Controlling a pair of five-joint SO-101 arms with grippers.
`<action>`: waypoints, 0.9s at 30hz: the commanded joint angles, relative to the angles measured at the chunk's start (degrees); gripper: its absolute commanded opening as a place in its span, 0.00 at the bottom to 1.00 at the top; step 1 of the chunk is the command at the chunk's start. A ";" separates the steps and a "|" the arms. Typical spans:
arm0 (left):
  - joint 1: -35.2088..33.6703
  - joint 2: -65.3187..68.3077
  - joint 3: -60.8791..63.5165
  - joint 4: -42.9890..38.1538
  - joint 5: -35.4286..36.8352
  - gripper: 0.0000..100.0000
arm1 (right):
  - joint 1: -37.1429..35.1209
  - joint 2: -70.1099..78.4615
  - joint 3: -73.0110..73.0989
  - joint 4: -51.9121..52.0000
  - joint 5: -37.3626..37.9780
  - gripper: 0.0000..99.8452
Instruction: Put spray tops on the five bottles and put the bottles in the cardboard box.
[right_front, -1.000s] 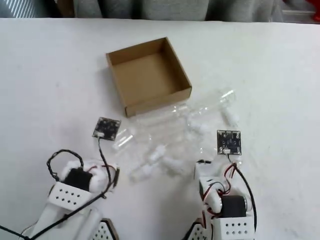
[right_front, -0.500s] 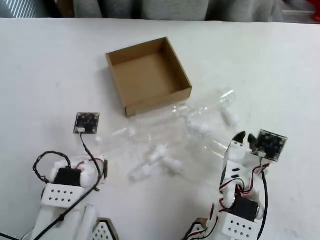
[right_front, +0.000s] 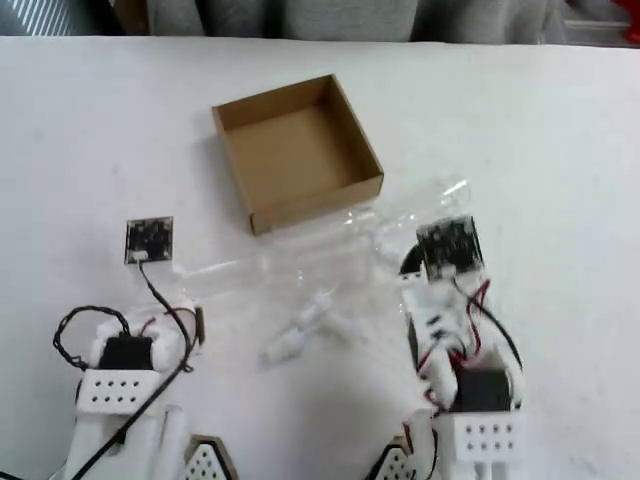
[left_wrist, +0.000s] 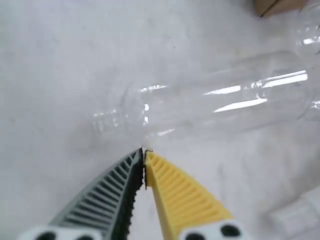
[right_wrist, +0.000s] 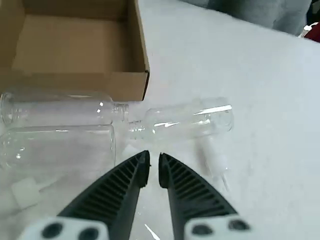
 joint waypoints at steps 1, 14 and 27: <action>-0.57 0.57 -1.14 0.09 0.79 0.03 | -0.31 20.62 -14.95 0.22 0.09 0.02; -0.48 7.25 -2.64 -4.13 0.62 0.03 | -2.86 63.16 -52.48 0.31 0.09 0.02; -0.92 31.69 -15.74 -4.66 0.70 0.03 | -5.67 107.38 -104.97 15.43 0.09 0.03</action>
